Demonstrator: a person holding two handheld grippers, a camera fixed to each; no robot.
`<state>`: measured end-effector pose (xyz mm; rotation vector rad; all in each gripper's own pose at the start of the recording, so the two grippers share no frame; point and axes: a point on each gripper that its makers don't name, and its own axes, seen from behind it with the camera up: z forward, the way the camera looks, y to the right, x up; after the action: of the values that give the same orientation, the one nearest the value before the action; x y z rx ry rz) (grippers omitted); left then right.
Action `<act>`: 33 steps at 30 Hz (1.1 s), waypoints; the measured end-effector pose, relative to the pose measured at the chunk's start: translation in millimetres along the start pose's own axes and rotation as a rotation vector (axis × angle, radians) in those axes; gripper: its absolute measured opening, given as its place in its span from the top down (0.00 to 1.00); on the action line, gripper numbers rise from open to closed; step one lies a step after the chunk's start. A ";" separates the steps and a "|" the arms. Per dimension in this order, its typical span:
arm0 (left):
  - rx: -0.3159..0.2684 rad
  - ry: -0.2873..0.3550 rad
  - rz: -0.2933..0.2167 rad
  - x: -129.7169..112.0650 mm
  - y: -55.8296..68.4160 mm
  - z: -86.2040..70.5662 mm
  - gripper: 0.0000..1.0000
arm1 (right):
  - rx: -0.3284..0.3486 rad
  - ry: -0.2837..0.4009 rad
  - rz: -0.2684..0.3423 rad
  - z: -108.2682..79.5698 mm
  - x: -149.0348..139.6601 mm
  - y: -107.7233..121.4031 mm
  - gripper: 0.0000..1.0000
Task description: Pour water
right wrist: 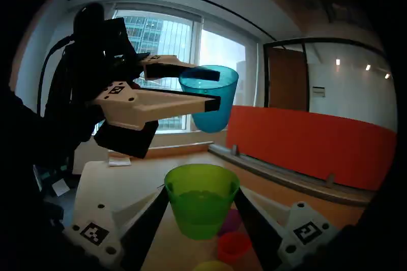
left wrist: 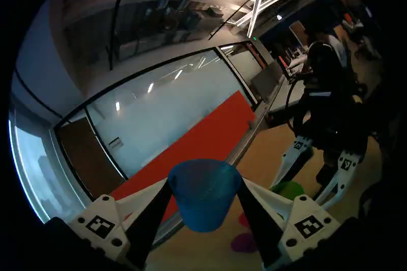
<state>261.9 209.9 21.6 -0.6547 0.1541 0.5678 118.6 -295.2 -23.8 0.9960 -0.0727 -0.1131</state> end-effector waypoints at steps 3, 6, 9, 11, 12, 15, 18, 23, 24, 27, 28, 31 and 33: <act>-0.025 0.017 -0.097 1.2 2.0 -1.2 0.13 | 0.002 0.003 0.005 -1.3 2.3 -0.3 0.10; -0.036 0.030 -0.184 1.6 -0.8 -2.9 0.13 | 0.002 0.010 0.006 -2.2 6.5 -0.3 0.10; -0.044 0.036 -0.255 -0.5 -4.2 -4.1 0.13 | 0.000 0.014 0.005 -3.7 9.8 -0.5 0.10; -0.057 0.040 -0.299 -1.6 -3.9 -4.7 0.13 | -0.002 0.016 0.004 -4.4 11.7 0.0 0.10; -0.063 0.041 -0.318 -2.1 -3.8 -4.9 0.13 | -0.002 0.017 0.004 -4.7 12.4 0.2 0.10; -0.076 0.044 -0.364 -3.2 -4.1 -5.6 0.13 | -0.003 0.019 0.005 -5.3 13.7 0.9 0.10; -0.078 0.043 -0.376 -6.0 -4.9 -5.5 0.14 | -0.004 0.018 0.005 -6.0 14.2 0.7 0.10; -0.079 0.026 -0.372 -14.9 -1.8 -5.6 0.13 | -0.011 0.014 0.003 -9.5 12.9 2.7 0.10; -0.080 0.021 -0.374 -17.3 -0.7 -5.6 0.13 | -0.013 0.013 0.003 -10.8 12.6 3.9 0.10; -0.085 0.003 -0.386 -26.9 2.9 -5.6 0.13 | -0.026 0.006 0.007 -16.5 11.0 9.3 0.10; -0.085 -0.002 -0.391 -30.8 3.9 -5.8 0.13 | -0.033 0.003 0.007 -19.1 10.0 12.0 0.10; -0.084 -0.018 -0.401 -42.9 6.9 -6.6 0.13 | -0.054 -0.007 0.007 -27.4 6.6 20.1 0.10; -0.084 -0.029 -0.406 -51.5 9.4 -7.2 0.13 | -0.069 -0.013 0.008 -33.5 4.1 26.1 0.10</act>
<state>213.9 188.3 26.9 -0.7353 -0.0313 0.1930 128.0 -253.7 -20.0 0.9261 -0.0845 -0.1139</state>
